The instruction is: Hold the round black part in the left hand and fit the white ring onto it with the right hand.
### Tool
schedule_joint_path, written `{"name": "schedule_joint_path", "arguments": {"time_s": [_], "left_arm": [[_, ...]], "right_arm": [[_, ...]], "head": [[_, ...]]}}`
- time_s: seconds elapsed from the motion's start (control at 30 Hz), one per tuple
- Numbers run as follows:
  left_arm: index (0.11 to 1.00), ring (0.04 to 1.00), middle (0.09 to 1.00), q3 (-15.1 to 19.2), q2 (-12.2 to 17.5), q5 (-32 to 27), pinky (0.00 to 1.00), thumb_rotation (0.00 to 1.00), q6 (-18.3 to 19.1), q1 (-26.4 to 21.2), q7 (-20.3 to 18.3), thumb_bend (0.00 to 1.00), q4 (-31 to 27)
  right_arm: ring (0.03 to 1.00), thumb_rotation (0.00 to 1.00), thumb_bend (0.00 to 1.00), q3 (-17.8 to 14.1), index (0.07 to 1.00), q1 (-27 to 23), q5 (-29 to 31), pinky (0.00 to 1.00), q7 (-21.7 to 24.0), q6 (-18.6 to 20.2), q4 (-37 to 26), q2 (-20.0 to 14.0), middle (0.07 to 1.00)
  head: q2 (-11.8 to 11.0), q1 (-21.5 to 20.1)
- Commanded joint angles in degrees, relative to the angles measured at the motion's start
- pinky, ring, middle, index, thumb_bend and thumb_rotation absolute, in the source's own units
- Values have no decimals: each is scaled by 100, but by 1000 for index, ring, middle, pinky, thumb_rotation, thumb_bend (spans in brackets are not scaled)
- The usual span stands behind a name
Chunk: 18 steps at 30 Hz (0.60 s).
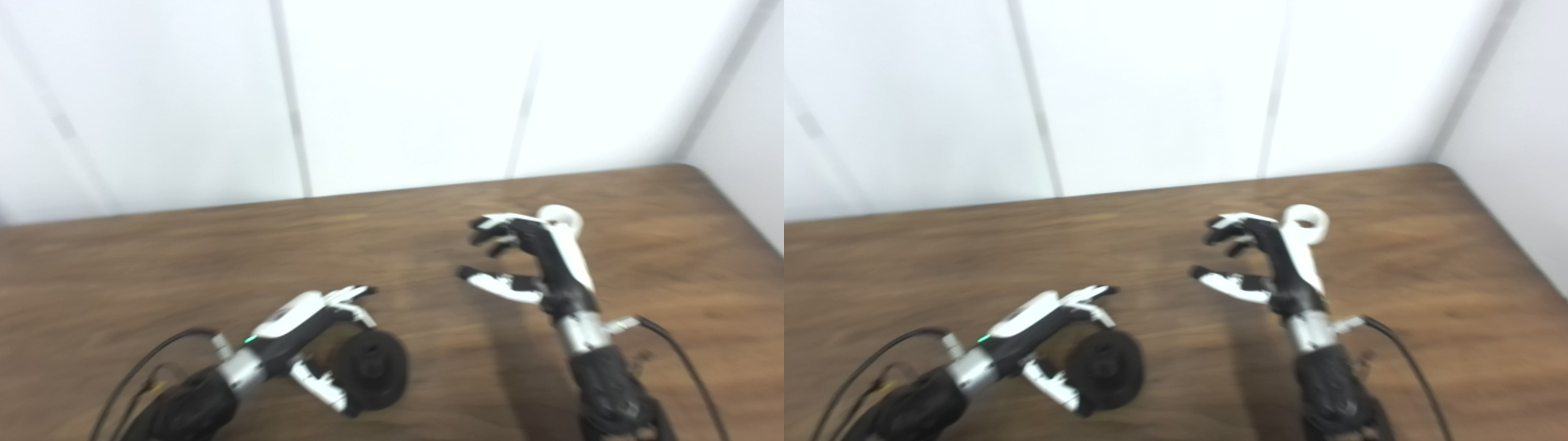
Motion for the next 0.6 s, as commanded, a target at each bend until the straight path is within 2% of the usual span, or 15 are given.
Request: {"name": "schedule_joint_path", "arguments": {"time_s": [0.0, 0.17, 0.4, 0.57], "left_arm": [[491, 1000, 968, -64, 211, 28, 928, 72, 14, 132, -364, 521, 124], [491, 1000, 970, -22, 267, -72, 942, 71, -25, 129, -475, 521, 170], [490, 1000, 962, 9, 322, -183, 947, 69, -341, 120, -454, 521, 382], [490, 1000, 967, 45, 382, -243, 962, 68, -421, 139, -504, 522, 404]], "right_arm": [[603, 136, 501, -12, 497, -366, -116, 482, 81, 182, -299, -110, 673], [595, 139, 504, 30, 497, -813, -597, 495, 292, 594, -382, -456, 674], [617, 145, 506, 67, 498, -1522, -1436, 506, 504, 1007, -106, -1105, 689], [696, 150, 507, 170, 498, -1941, -2124, 555, 735, 1373, 244, -1615, 747]], "head": [[-56, -210], [-215, -624], [-391, -986], [-435, -1118]]}}
